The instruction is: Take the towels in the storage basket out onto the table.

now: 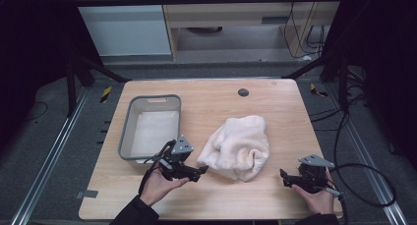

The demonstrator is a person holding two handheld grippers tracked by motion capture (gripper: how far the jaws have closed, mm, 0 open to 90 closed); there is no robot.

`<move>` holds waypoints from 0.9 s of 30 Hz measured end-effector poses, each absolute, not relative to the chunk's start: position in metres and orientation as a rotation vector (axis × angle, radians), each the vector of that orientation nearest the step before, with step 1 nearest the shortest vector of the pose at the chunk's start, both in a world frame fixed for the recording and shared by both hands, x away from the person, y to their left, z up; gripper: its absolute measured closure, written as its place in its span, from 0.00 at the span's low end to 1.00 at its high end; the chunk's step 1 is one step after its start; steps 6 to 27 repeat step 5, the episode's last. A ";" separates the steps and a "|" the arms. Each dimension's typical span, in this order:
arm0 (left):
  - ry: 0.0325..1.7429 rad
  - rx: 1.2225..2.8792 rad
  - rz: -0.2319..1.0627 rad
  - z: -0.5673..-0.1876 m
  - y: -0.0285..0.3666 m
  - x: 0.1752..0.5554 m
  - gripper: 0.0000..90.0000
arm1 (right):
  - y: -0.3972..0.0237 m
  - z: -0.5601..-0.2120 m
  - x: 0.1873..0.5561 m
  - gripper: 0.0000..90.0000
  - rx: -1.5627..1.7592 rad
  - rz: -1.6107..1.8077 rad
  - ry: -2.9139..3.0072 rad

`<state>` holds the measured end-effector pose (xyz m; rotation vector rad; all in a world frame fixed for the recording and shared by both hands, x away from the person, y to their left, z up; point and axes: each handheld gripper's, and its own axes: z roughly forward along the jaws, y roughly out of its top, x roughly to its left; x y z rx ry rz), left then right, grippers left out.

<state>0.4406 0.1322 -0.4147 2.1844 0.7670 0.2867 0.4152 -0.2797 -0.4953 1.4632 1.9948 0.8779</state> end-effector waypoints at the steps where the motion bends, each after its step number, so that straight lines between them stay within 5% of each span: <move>1: 0.770 2.183 0.289 -0.416 0.134 0.439 0.20 | -0.280 -0.495 0.415 0.07 1.465 0.880 1.996; 27: 0.778 2.165 0.289 -0.422 0.146 0.431 0.24 | -0.279 -0.495 0.414 0.08 1.466 0.885 1.996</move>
